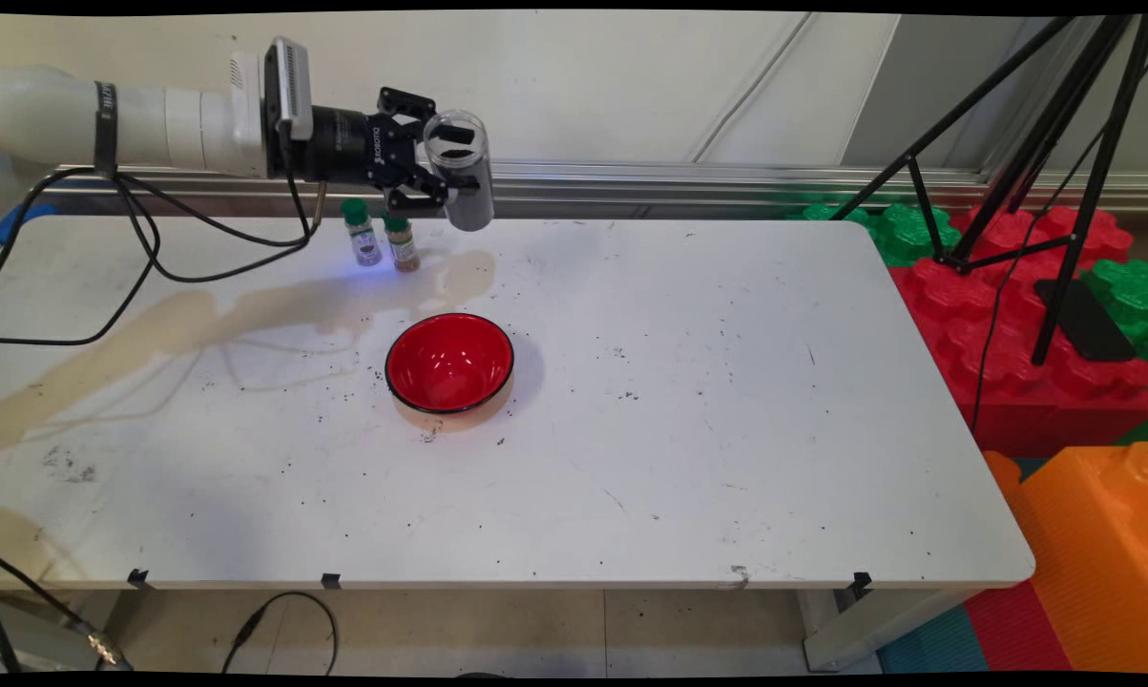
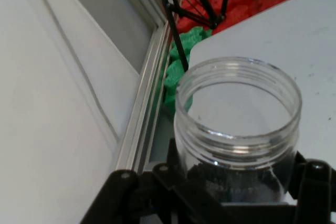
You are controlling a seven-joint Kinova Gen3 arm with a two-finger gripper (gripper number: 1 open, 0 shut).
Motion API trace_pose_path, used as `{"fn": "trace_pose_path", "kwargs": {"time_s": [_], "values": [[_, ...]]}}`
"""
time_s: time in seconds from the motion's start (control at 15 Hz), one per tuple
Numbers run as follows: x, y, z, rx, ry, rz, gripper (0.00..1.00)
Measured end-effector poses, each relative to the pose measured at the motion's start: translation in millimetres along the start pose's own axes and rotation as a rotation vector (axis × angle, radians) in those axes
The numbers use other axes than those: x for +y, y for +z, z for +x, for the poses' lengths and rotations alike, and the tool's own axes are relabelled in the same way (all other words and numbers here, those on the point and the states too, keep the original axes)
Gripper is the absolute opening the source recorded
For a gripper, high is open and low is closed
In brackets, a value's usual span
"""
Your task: Pour the black seasoning powder in the red bowl
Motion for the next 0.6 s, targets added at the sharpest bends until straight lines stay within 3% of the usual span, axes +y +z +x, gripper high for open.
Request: {"fn": "trace_pose_path", "kwargs": {"time_s": [0.6], "values": [[16,-2,-3,-0.017,0.292,-0.035,0.0]]}}
